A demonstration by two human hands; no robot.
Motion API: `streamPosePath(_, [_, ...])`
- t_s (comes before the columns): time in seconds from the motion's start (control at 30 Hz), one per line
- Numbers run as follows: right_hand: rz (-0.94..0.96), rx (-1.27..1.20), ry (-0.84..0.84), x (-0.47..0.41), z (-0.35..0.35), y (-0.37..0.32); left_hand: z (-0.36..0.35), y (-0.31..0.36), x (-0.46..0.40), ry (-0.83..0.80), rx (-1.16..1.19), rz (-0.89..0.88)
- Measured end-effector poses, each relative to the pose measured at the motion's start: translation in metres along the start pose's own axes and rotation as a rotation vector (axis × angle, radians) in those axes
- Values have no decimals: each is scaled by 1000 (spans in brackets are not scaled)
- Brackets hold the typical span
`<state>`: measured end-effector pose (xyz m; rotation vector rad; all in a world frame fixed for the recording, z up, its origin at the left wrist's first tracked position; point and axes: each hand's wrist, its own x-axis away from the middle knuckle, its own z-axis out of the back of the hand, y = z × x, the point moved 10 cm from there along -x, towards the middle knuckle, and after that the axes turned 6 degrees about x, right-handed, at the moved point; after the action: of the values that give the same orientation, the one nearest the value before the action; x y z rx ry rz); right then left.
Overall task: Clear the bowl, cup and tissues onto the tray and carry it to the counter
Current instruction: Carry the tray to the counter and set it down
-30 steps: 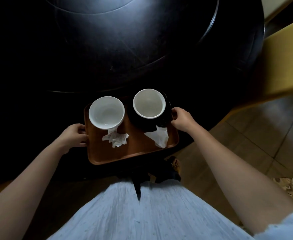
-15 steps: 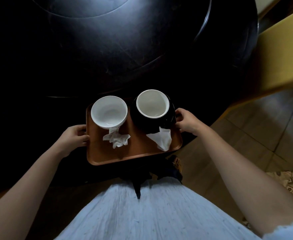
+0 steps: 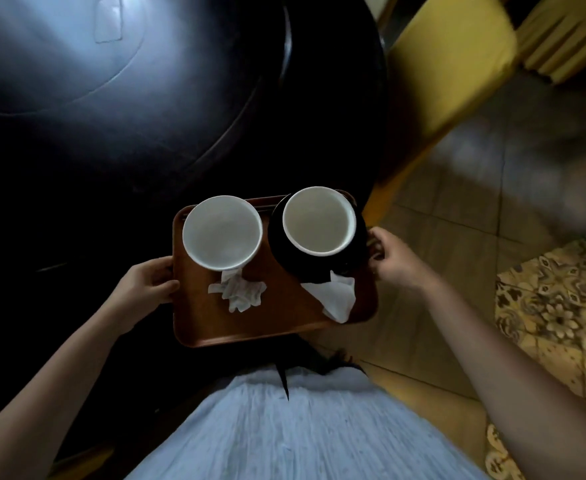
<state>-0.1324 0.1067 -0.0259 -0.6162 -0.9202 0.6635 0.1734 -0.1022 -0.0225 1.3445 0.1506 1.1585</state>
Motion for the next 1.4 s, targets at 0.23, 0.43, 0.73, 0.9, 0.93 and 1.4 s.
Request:
streamPosePath(0.23, [0, -134, 191, 92, 62, 50, -80, 63, 14, -245, -51, -107])
streamPosePath(0.43, [-74, -174, 365, 192, 103, 124, -172, 90, 54, -392, -129, -178])
streamPosePath(0.73, [-209, -233, 577, 363, 136, 237, -313, 94, 150, -616, -239, -246])
streamPosePath(0.9, [-335, -291, 686, 456, 118, 282, -379, 96, 188, -744, -314, -265])
streamPosePath(0.93, [-364, -328, 707, 473, 109, 289, -390, 97, 194, -775, -337, -275])
streamPosePath(1.4, [-769, -695, 1169, 673, -107, 293, -513, 51, 328, -1393, -701, -388])
